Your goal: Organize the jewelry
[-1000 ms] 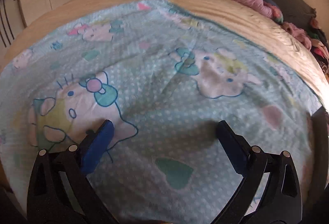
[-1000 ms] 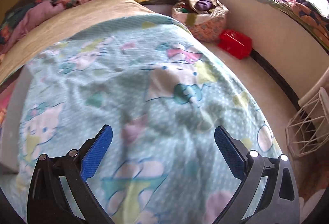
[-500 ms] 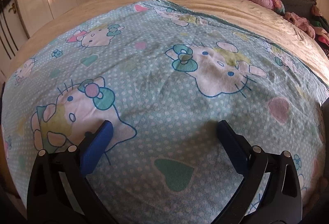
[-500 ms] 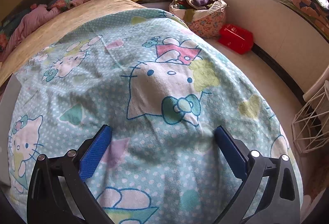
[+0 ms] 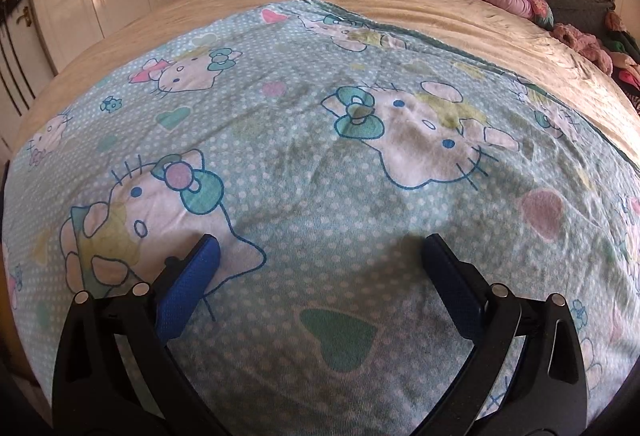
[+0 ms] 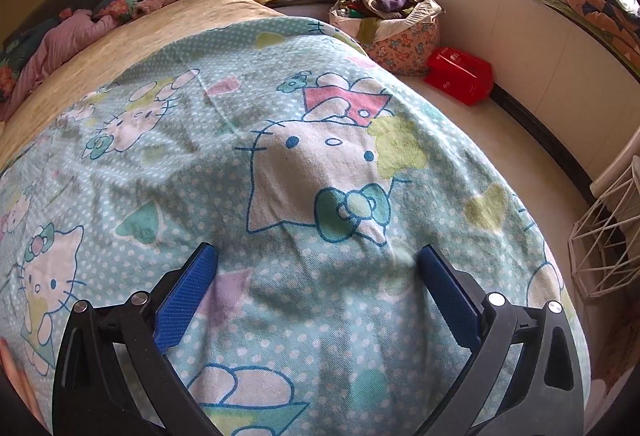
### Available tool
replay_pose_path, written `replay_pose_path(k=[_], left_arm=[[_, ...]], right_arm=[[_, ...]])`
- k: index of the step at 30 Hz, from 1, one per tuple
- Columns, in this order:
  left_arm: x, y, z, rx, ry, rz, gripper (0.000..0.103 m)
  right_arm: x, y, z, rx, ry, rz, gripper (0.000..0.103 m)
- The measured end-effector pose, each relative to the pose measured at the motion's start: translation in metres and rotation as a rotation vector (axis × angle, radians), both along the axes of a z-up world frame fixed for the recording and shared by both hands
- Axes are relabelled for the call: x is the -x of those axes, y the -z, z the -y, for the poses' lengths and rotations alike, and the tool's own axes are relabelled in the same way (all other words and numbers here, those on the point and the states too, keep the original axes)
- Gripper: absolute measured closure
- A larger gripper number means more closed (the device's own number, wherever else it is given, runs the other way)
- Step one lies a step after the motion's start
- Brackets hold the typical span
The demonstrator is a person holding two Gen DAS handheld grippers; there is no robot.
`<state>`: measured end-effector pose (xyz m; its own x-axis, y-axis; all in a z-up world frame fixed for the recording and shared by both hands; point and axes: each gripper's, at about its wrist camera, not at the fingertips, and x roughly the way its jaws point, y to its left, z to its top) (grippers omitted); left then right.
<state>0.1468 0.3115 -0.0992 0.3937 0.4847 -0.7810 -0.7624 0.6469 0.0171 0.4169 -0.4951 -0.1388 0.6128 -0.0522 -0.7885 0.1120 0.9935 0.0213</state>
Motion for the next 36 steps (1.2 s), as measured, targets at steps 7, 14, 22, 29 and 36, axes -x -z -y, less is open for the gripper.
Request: replay_pose_path(k=[7,14,22,29,36], left_arm=[[0.0012,-0.0005,0.0002,0.0,0.0,0.0,0.009],[0.0009,-0.0005,0.0003,0.0,0.0,0.0,0.009],[-0.0026,0.0015,-0.0018,0.001,0.0,-0.001,0.009],[-0.002,0.0009,-0.0012,-0.001,-0.002,0.002,0.009],[-0.0018,0.0018,-0.0022,0.001,-0.002,0.01,0.009]], right_arm=[[0.0002,-0.0001,0.0001,-0.001,0.0,0.0,0.004],[0.0001,-0.0002,0.0,0.0,0.0,0.0,0.004],[-0.0001,0.0,-0.0003,-0.001,0.0,0.0,0.004],[-0.0002,-0.0004,-0.0001,0.0,0.0,0.001,0.004],[-0.0002,-0.0003,-0.0001,-0.001,0.0,0.001,0.004]])
